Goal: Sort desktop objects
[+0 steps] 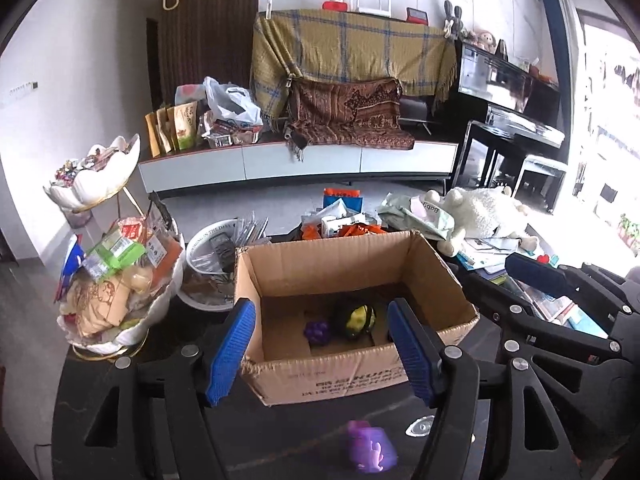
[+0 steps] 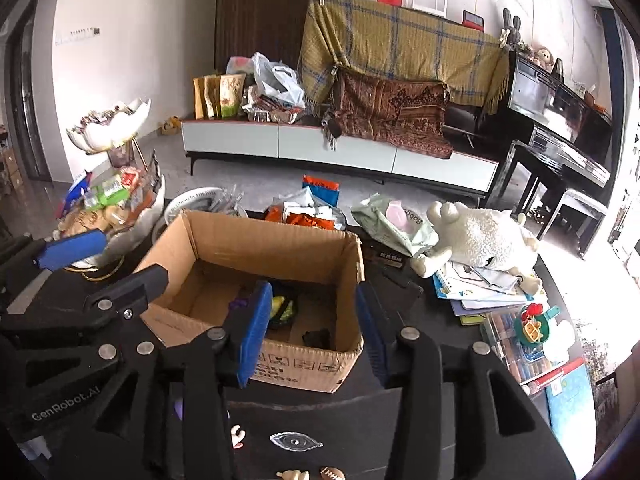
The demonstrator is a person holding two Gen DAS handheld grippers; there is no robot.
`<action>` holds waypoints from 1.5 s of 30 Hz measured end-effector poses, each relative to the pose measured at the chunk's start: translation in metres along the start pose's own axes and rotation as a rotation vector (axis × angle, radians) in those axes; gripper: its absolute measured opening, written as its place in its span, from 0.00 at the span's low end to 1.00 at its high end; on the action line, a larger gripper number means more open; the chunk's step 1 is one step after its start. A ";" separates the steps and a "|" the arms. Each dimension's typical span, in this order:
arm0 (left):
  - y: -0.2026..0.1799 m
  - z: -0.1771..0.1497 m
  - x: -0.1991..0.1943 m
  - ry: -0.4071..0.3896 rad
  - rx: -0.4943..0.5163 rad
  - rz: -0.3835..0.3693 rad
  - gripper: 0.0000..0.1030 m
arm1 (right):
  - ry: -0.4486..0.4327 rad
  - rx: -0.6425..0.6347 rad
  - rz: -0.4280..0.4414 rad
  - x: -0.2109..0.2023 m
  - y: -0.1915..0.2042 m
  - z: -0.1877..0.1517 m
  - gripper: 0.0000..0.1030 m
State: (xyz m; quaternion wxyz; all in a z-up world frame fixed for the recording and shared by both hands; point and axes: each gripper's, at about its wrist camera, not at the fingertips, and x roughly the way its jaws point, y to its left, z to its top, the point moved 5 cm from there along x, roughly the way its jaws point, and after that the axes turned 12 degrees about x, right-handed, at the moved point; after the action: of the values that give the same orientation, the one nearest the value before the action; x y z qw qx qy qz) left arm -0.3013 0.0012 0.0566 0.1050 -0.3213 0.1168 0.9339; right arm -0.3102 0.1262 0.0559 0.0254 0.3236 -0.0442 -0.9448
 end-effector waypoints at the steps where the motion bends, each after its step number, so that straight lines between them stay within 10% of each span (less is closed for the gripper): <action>1: -0.001 -0.001 -0.003 -0.001 0.006 0.006 0.63 | -0.001 0.000 0.000 -0.002 0.001 -0.001 0.39; 26: -0.039 -0.122 -0.023 0.138 -0.033 -0.017 0.64 | 0.163 -0.010 0.054 -0.023 -0.004 -0.117 0.39; 33: -0.031 -0.143 -0.020 0.176 -0.112 -0.059 0.88 | 0.223 0.009 0.064 -0.014 -0.007 -0.141 0.39; 45: -0.016 -0.173 -0.011 0.227 -0.124 0.040 0.96 | 0.298 -0.003 0.099 -0.001 0.006 -0.170 0.40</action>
State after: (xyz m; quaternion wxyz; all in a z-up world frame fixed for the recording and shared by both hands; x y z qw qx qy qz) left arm -0.1887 -0.0344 -0.0716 0.0525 -0.4283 0.0766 0.8988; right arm -0.2050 0.1091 -0.0771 0.0785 0.4577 -0.0545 -0.8840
